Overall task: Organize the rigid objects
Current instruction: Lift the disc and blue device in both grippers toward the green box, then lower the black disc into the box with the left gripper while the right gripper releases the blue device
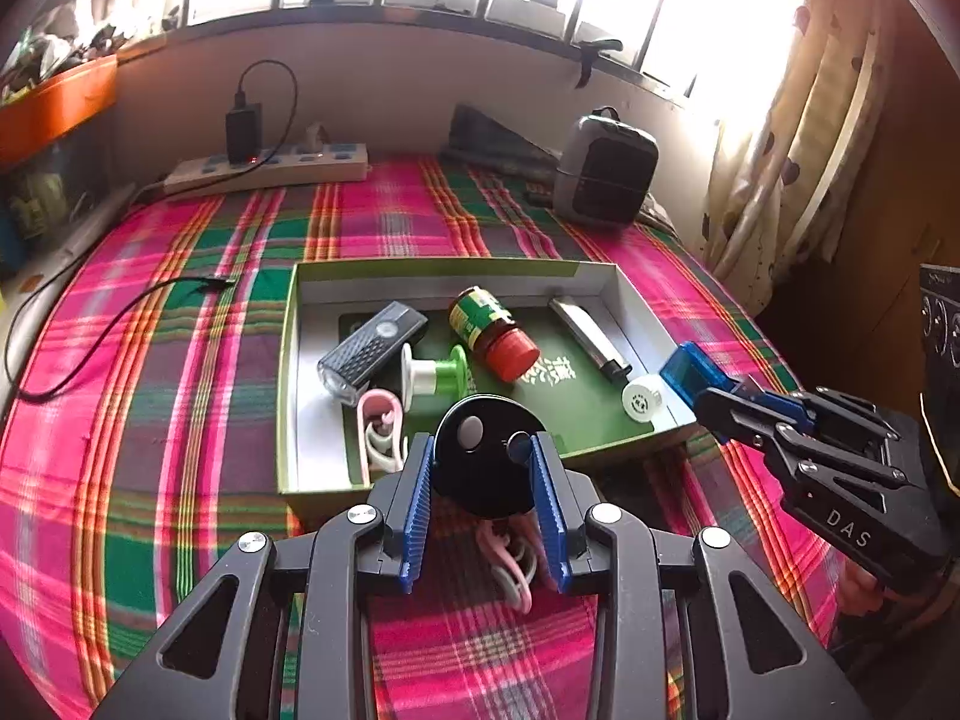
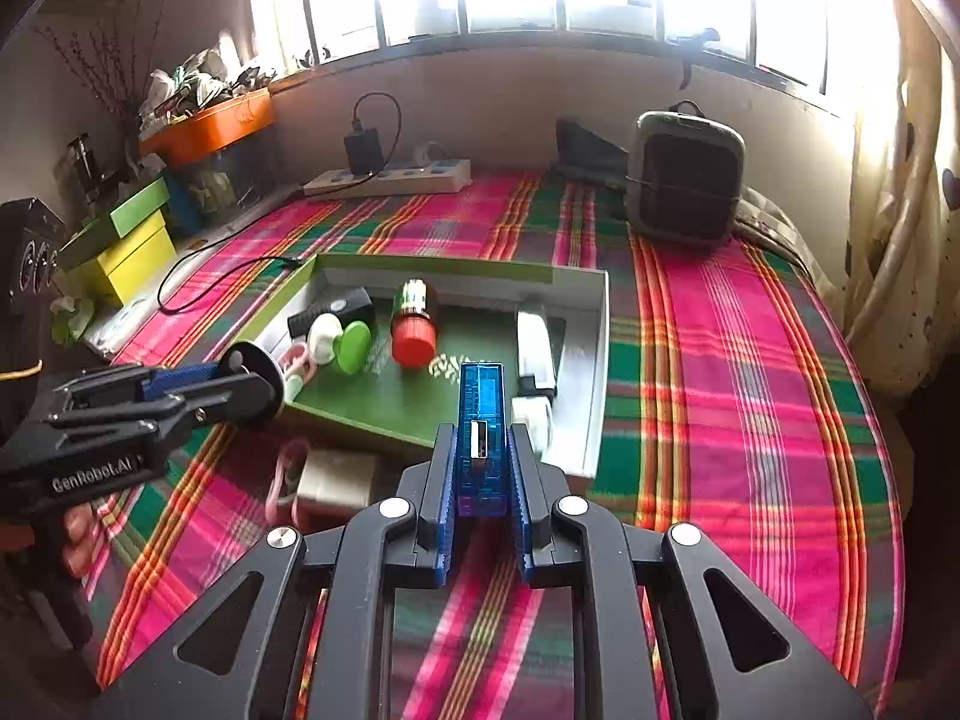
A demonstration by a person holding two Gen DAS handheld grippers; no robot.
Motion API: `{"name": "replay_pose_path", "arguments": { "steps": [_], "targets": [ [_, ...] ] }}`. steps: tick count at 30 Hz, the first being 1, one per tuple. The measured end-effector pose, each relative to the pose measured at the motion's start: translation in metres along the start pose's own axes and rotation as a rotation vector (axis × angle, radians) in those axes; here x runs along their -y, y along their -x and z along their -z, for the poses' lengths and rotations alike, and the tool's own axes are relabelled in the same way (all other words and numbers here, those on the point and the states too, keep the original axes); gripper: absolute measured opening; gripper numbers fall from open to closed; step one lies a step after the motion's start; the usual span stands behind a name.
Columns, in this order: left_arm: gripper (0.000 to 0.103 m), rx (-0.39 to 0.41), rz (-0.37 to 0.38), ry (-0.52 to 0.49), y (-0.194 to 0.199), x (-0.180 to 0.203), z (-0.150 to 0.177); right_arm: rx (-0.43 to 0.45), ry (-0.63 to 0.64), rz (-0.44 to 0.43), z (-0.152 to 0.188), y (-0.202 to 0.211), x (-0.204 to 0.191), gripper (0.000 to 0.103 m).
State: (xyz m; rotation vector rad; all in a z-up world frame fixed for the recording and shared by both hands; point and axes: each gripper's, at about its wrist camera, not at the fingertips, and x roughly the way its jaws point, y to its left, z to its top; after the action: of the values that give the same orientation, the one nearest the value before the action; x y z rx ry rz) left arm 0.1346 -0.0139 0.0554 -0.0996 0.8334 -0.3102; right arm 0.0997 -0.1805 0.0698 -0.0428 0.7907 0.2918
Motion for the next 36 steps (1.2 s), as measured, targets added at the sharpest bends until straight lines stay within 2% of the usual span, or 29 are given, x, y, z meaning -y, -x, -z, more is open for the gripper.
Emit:
{"name": "replay_pose_path", "arguments": {
  "steps": [12,25,36],
  "targets": [
    [0.031,-0.038,0.011,-0.014,-0.028,0.005,-0.016,-0.056,-0.01,-0.031,-0.024,-0.037,0.003,0.017],
    [0.031,-0.095,-0.007,-0.021,-0.053,0.002,-0.016,-0.13,0.004,-0.053,-0.028,-0.068,0.002,0.017],
    [0.031,-0.115,-0.015,-0.014,-0.062,-0.002,-0.014,-0.166,0.007,-0.037,-0.028,-0.084,0.004,0.017]
  ]
}}
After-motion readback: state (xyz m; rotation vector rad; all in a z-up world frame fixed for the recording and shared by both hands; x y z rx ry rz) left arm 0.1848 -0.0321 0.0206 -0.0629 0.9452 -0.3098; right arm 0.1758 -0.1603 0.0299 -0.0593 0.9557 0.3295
